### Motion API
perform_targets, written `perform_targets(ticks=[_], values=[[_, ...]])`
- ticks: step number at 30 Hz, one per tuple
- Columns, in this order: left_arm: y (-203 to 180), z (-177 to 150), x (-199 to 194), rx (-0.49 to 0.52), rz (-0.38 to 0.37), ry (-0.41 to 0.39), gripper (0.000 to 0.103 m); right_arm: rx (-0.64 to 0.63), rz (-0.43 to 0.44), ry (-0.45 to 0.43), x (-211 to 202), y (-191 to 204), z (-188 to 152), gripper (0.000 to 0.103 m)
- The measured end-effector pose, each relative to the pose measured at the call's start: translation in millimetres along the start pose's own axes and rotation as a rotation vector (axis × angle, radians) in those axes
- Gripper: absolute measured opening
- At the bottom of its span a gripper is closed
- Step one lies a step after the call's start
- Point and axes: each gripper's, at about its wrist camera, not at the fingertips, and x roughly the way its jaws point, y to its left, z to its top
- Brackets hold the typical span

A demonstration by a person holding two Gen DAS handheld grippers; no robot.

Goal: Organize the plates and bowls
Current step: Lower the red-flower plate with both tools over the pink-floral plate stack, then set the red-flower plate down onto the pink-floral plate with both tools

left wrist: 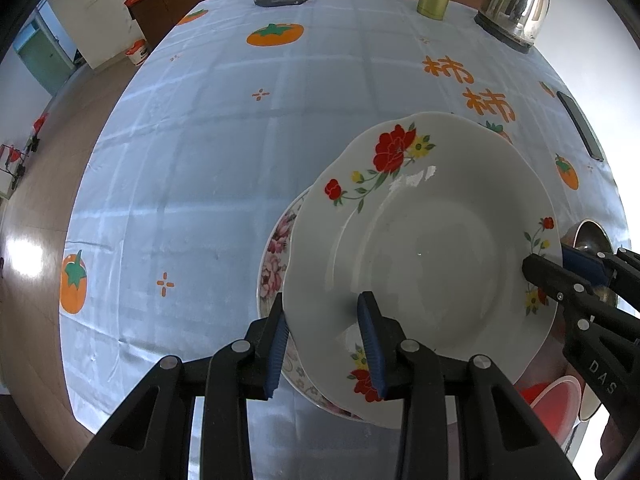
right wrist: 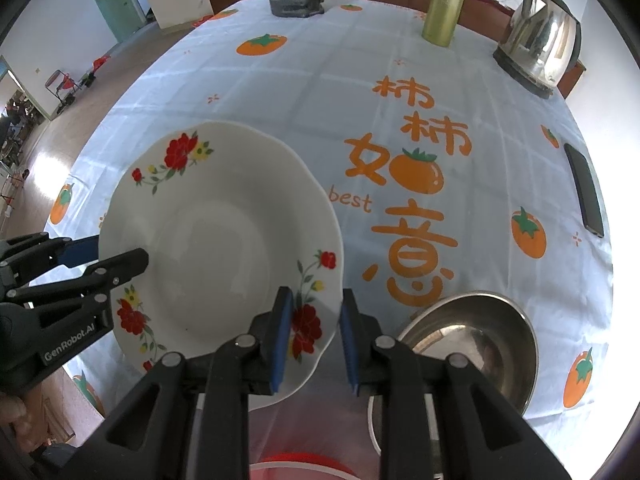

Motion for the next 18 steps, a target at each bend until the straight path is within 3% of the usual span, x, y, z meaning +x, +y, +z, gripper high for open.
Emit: perform_targets(ticks=[18], values=[[7.3, 1.3, 11.3, -0.007, 0.0, 0.015, 0.037, -0.014, 0.005, 0.025, 12.7, 6.3, 4.7, 0.023]])
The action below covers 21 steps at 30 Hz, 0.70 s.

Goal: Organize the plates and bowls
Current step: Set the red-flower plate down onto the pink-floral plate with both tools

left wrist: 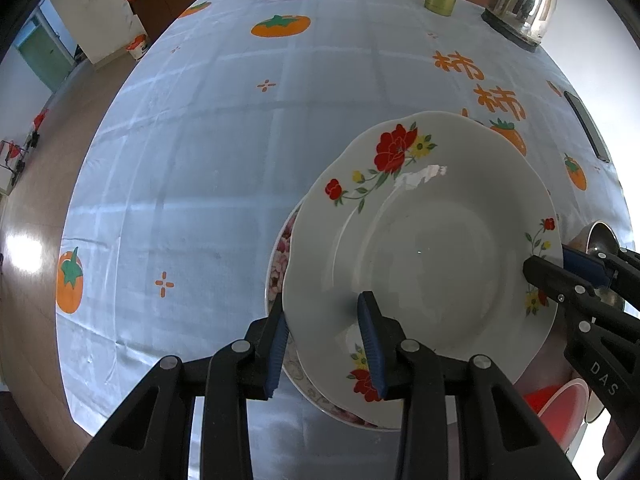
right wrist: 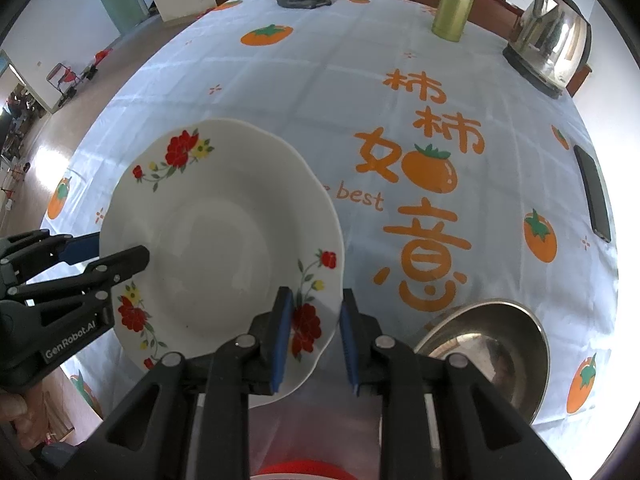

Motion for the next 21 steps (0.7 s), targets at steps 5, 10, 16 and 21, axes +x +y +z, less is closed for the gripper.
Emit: perform_targets(ticks=[5, 10, 16, 21], values=[[1.9, -0.8, 2.1, -0.002, 0.0, 0.007, 0.038, -0.007, 0.0, 0.006, 1.8, 2.7, 0.6, 0.023], [2.5, -1.3, 3.3, -0.001, -0.001, 0.009, 0.038, -0.01, -0.002, 0.008, 2.8, 4.2, 1.4, 0.023], [1.1, -1.7, 3.7, 0.004, -0.005, 0.014, 0.038, -0.009, -0.002, 0.008, 2.3, 4.2, 0.5, 0.023], [0.2, -3.0, 3.7, 0.004, -0.005, 0.012, 0.038, -0.006, -0.003, 0.007, 1.6, 3.4, -1.3, 0.023]])
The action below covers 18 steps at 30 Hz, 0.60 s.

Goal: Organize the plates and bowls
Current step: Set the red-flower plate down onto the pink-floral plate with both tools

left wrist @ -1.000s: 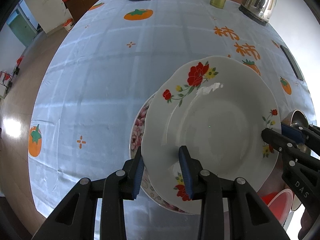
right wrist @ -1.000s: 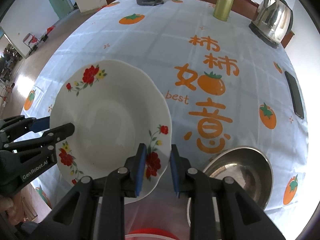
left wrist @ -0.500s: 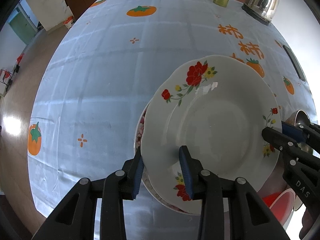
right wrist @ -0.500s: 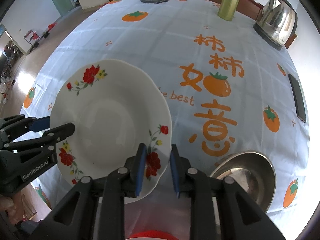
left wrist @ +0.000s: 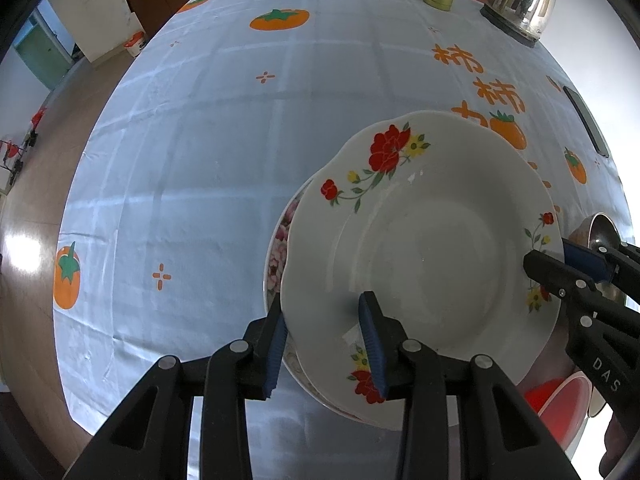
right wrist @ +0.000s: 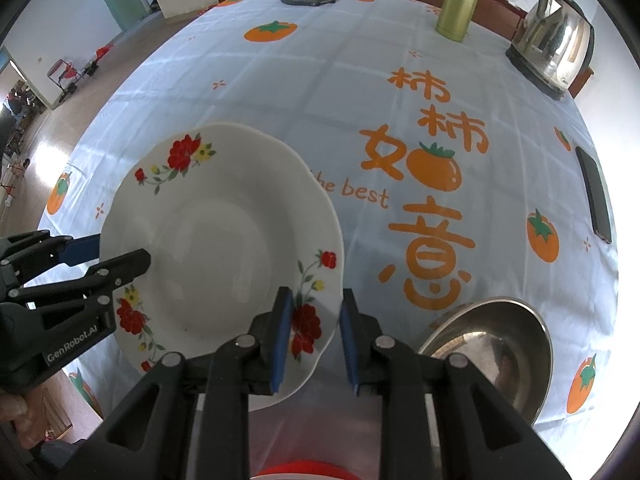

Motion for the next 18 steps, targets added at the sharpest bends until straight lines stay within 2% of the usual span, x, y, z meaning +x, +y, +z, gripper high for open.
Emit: perform_targets(ticks=[18], values=[[0.9, -4.1, -1.3, -0.007, -0.006, -0.003, 0.039, -0.001, 0.002, -0.001, -0.1, -0.4, -0.9, 0.023]])
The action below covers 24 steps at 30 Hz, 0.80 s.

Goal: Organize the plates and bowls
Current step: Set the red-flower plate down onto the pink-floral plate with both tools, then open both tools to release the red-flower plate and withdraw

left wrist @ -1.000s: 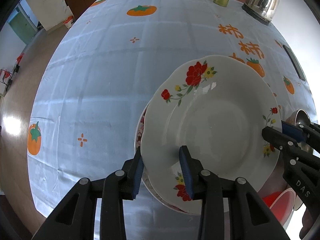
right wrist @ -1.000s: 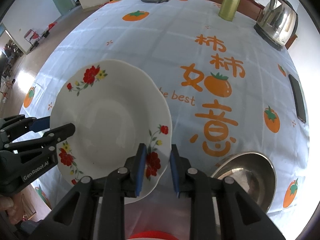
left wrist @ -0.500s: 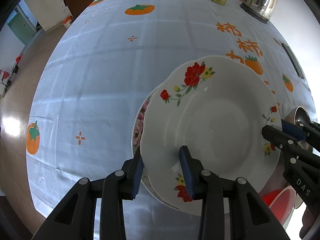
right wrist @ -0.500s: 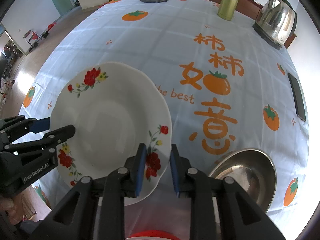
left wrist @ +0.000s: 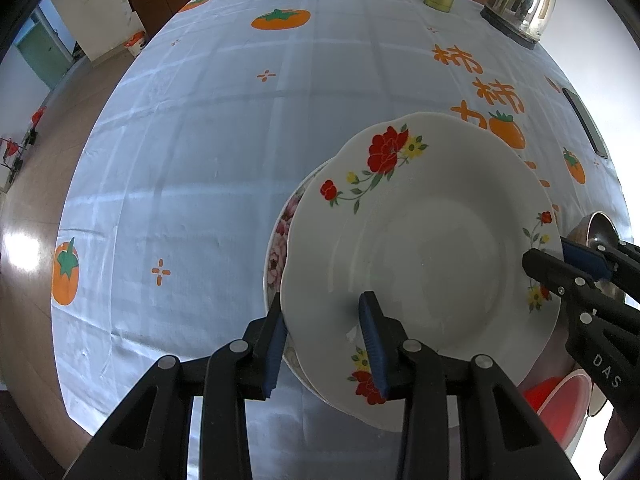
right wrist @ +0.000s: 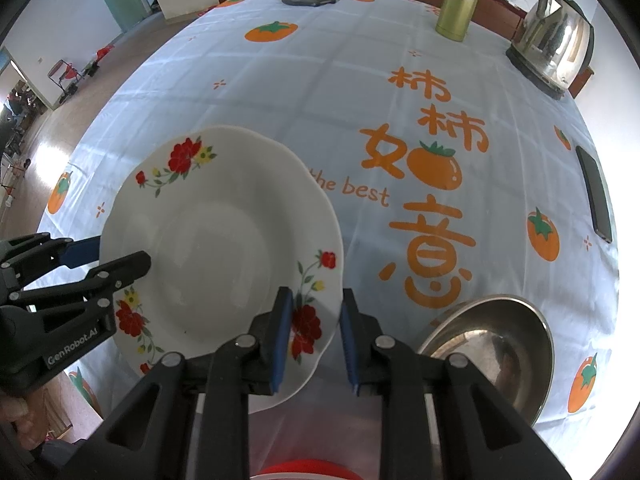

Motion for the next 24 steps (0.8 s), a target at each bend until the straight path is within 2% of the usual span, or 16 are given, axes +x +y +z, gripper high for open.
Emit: perform_targets(ticks=[19, 24], values=[[6.0, -0.3, -1.2, -0.028, -0.033, 0.002, 0.038, -0.057, -0.04, -0.009, 1.2, 7.1, 5.3, 0.026], [5.7, 0.2, -2.1, -0.028, -0.028, 0.003, 0.038, -0.045, -0.02, 0.003, 7.1, 5.7, 4.2, 0.029]])
